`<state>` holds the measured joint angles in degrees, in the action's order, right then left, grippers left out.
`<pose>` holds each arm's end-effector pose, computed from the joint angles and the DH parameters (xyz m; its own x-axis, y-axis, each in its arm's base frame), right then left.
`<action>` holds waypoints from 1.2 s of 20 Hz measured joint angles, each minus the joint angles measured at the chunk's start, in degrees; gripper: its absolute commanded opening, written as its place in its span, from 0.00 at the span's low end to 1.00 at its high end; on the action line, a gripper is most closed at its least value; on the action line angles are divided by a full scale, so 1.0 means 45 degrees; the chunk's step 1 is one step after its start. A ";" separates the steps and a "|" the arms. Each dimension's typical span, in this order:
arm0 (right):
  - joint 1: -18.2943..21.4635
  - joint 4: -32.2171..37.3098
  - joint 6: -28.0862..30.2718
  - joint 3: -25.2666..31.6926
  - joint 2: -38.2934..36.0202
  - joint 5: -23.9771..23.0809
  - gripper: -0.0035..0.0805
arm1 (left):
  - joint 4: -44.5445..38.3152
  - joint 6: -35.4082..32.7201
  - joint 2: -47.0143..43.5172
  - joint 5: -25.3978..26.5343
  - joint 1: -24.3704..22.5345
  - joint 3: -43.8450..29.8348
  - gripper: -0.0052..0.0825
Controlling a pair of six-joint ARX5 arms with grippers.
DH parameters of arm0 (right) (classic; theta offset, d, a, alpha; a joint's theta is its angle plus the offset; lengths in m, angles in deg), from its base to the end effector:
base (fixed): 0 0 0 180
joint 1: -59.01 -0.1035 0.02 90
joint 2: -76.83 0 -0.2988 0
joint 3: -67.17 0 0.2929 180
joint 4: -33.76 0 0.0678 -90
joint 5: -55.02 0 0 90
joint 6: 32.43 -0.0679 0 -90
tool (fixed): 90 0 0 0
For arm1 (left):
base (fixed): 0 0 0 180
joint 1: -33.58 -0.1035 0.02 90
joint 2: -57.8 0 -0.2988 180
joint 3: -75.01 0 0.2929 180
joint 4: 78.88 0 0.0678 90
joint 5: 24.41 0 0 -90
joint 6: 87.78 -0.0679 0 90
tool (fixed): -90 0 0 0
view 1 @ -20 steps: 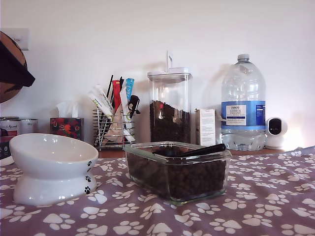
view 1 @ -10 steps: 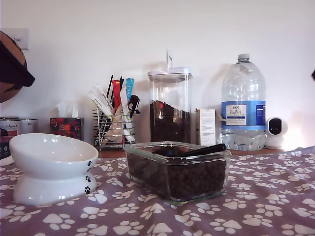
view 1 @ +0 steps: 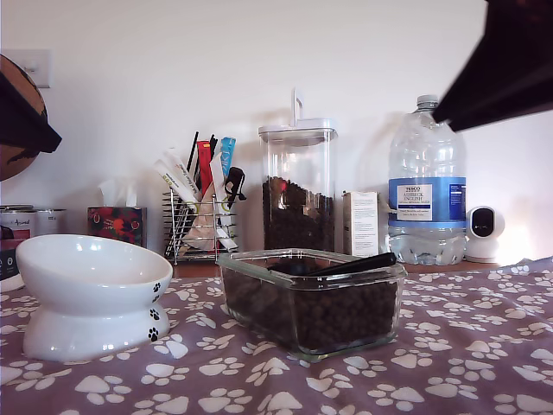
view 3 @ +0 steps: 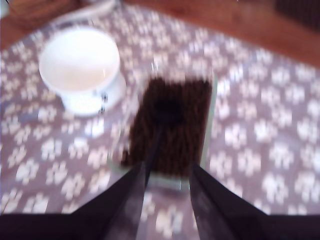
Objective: Measure one spoon of cat food and pour it into the food bowl
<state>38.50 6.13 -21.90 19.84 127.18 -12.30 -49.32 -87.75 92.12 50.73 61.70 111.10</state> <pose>0.2100 0.1065 0.2516 0.6084 0.6393 -0.4704 -0.7106 0.7027 0.0360 0.1541 -0.1021 0.2188 0.6333 -0.6292 -0.4506 0.6554 0.7456 -0.1200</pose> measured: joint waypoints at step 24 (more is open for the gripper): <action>-0.0826 0.7426 -0.1331 0.2103 0.2273 -0.1229 0.38 | 0.0000 0.0000 0.0000 0.0039 0.0000 0.0000 0.04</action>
<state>34.79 39.55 -27.89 29.30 137.41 -17.83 -49.32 -87.75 92.12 50.91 61.70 111.10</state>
